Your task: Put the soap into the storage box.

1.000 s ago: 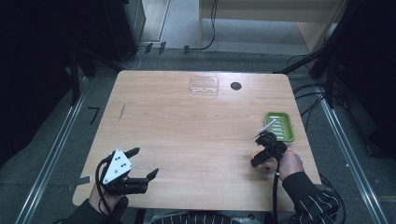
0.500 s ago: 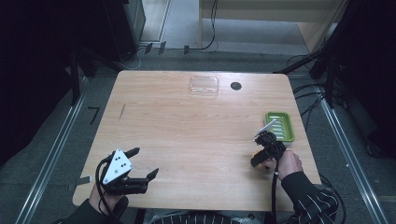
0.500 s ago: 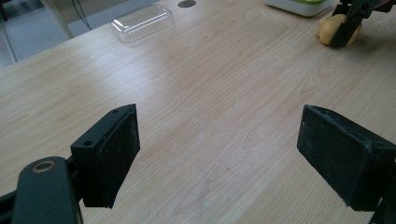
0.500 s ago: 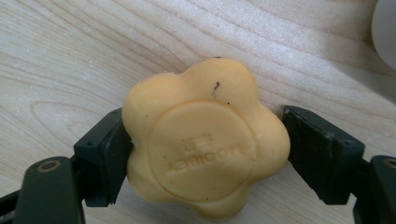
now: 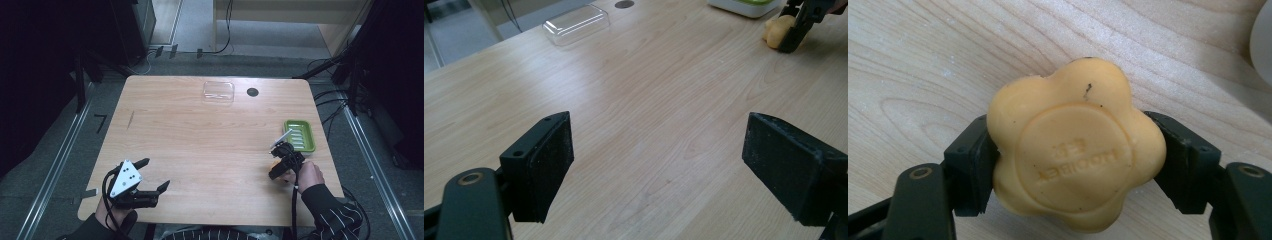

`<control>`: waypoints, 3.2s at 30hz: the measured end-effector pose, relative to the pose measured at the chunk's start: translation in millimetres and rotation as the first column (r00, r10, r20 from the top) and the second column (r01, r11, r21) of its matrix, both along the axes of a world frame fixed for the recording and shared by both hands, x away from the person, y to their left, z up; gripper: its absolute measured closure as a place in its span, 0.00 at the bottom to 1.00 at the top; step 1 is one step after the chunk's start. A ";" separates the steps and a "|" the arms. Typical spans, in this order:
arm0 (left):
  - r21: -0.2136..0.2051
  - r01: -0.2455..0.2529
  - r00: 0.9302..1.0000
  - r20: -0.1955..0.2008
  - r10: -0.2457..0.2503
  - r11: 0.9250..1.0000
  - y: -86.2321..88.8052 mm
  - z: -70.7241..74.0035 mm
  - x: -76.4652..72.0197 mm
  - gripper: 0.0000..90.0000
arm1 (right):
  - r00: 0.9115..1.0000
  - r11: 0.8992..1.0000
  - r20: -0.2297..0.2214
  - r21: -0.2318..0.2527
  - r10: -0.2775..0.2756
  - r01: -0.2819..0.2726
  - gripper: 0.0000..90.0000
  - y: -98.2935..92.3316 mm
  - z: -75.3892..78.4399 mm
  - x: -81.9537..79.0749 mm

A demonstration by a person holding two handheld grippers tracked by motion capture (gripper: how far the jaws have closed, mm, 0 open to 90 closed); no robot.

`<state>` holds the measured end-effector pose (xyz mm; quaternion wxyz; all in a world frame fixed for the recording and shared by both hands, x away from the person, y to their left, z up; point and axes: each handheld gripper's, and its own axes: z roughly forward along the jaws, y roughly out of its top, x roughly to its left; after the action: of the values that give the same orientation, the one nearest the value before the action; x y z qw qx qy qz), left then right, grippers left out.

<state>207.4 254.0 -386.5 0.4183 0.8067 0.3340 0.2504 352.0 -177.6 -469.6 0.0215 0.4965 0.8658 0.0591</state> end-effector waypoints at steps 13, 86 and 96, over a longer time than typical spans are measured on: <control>-0.002 -0.001 1.000 0.000 0.001 1.000 0.3 0.0 0.1 0.15 | 1.000 1.000 0.020 0.022 0.016 -0.016 0.31 -3.4 4.9 -0.6; -0.001 0.002 1.000 -0.004 -0.002 1.000 -0.3 0.0 0.5 0.15 | 0.980 0.996 0.178 0.027 -0.094 0.090 0.31 -42.5 44.3 12.7; -0.002 0.005 1.000 -0.005 -0.005 1.000 0.4 -0.1 0.7 0.15 | 0.973 0.994 0.203 0.032 -0.112 0.108 0.31 -46.2 48.8 22.8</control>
<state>208.0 254.5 -386.6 0.4187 0.8078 0.3333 0.2471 374.8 -223.8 -420.8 0.1087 0.5353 0.8294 0.1174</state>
